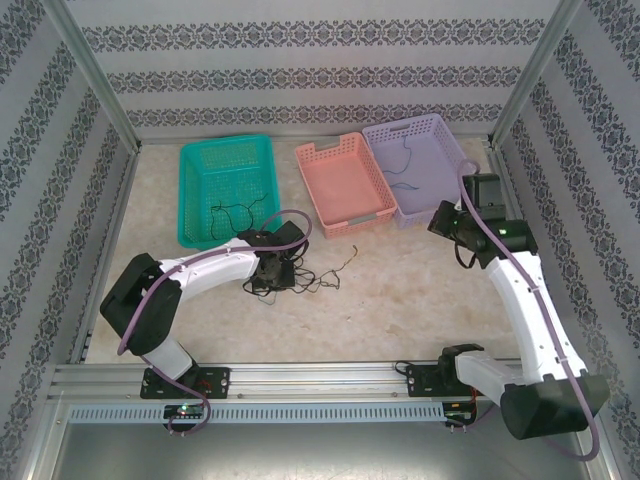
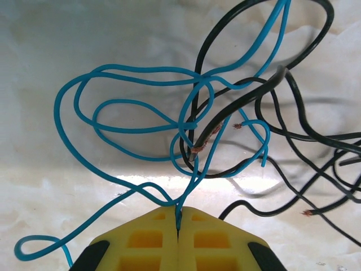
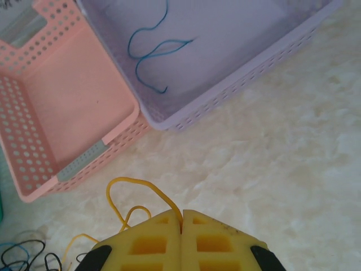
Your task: Untangle the cables
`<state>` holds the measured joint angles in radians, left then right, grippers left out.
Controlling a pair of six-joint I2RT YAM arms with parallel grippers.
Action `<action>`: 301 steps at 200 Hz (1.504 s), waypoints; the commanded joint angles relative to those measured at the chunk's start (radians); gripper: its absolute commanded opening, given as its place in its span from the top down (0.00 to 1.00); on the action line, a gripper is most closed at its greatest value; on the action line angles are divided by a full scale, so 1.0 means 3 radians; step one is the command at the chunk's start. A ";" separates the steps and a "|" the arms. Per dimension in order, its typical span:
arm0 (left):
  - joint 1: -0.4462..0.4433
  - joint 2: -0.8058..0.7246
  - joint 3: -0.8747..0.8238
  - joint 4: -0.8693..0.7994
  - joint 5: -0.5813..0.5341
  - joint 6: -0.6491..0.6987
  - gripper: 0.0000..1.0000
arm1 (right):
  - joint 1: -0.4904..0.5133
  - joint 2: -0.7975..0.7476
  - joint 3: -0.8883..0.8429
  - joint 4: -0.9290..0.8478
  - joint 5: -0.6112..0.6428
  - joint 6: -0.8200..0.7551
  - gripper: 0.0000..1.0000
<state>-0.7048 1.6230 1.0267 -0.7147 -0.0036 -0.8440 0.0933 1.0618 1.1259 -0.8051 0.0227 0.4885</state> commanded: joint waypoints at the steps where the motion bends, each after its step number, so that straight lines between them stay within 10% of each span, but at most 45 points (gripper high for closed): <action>1: 0.0028 -0.0032 0.0010 -0.0195 -0.0106 -0.0044 1.00 | -0.0019 -0.0187 0.0205 0.0089 0.0233 -0.0067 1.00; 88: 0.0027 0.0062 0.0120 -0.0052 0.0026 0.0040 1.00 | -0.0138 -0.0102 0.0976 0.0415 0.0047 -0.0262 1.00; 118: 0.0028 -0.0111 0.0399 -0.0059 0.0130 0.0029 0.51 | -0.0127 -0.0161 0.0853 0.0578 -0.0399 -0.0232 1.00; 151: 0.0033 -0.0410 0.0903 -0.0300 0.0063 -0.0102 0.33 | -0.0101 -0.0166 0.0635 0.0842 -0.1129 -0.0128 1.00; 301: 0.0076 -0.0349 0.2064 -0.0040 0.0874 -0.0201 0.39 | 0.0788 0.0121 0.0119 0.1124 -0.1311 -0.0018 1.00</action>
<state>-0.6914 1.4956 1.6459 -0.7155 0.2005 -0.9329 0.3061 1.0836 1.1561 -0.4843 -0.3794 0.4721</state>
